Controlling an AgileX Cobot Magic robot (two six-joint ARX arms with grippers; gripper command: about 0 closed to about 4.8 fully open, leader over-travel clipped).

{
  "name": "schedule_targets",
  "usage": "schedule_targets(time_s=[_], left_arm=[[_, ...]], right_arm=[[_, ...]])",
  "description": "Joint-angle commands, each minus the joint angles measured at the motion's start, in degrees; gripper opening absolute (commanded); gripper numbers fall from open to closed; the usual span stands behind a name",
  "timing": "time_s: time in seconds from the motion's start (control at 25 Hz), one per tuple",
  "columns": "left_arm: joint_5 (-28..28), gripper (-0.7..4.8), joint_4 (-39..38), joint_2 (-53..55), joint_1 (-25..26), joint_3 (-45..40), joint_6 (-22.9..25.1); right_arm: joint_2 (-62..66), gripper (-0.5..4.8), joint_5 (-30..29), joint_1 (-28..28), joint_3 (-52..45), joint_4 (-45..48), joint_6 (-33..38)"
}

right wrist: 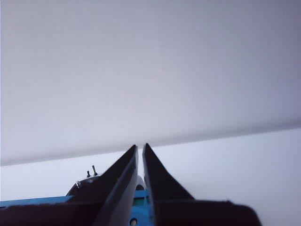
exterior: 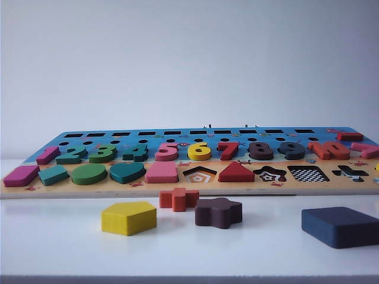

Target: Insert the cube into the slot.

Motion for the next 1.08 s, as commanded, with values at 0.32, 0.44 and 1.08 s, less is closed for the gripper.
schedule_targets(time_s=[0.32, 0.44, 1.08], left_arm=[[13.77, 0.07, -16.09, 0.24, -8.55, 4.76, -0.26], [15.34, 0.07, -16.13, 0.26, -9.29, 4.83, -0.85], [17.66, 0.07, -16.09, 2.47, -9.77, 4.83, -1.14]], right_arm=[[1.25, 0.46, -0.15, 0.02, 8.92, -13.75, -5.38], [1.25, 0.46, -0.59, 0.02, 8.94, -16.72, -5.09], [8.72, 0.50, -7.08, 0.07, 19.04, -34.16, -4.24]])
